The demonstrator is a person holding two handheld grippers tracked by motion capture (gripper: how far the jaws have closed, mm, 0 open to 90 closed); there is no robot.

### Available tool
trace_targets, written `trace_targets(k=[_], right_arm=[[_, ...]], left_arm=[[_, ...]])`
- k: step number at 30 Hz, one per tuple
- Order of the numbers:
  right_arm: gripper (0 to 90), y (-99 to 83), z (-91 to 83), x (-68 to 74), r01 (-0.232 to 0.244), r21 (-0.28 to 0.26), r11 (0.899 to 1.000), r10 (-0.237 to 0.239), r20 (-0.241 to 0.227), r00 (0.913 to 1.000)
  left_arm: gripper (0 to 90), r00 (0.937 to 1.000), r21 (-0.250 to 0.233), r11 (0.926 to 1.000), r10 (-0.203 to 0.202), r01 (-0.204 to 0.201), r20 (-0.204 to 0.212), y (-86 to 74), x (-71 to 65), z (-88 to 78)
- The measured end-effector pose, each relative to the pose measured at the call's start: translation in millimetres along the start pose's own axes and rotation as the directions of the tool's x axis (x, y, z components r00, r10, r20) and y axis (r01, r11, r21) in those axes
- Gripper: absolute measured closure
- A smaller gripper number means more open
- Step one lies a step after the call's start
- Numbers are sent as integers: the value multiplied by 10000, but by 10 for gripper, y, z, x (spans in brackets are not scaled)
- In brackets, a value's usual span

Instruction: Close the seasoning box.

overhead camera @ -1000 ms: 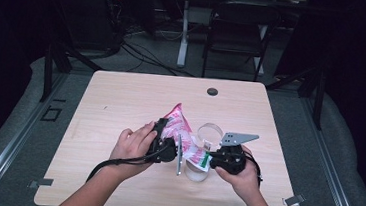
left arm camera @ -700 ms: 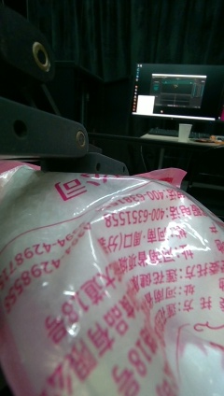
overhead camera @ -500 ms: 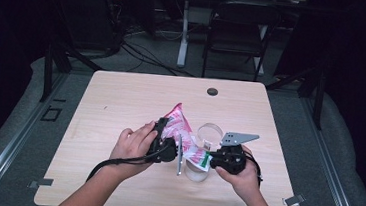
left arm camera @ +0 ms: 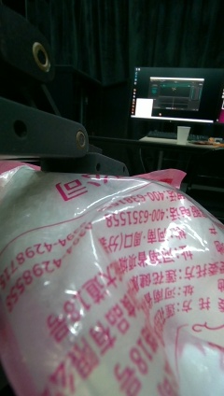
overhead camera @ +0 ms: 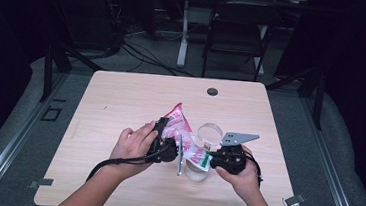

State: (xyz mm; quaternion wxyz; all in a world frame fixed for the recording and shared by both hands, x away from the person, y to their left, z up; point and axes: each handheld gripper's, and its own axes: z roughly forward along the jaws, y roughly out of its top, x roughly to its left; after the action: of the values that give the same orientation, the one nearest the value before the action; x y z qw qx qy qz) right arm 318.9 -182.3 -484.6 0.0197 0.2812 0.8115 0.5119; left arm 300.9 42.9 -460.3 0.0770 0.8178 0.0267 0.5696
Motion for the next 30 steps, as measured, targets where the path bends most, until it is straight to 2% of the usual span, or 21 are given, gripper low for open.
trace_targets(k=[30], right_arm=[[900, -2, -10, -8, -29, -99, 9999, 29, -17, 10000]], left_arm=[[617, 9998, -22, 9999, 159, -159, -124, 32, 30, -22]])
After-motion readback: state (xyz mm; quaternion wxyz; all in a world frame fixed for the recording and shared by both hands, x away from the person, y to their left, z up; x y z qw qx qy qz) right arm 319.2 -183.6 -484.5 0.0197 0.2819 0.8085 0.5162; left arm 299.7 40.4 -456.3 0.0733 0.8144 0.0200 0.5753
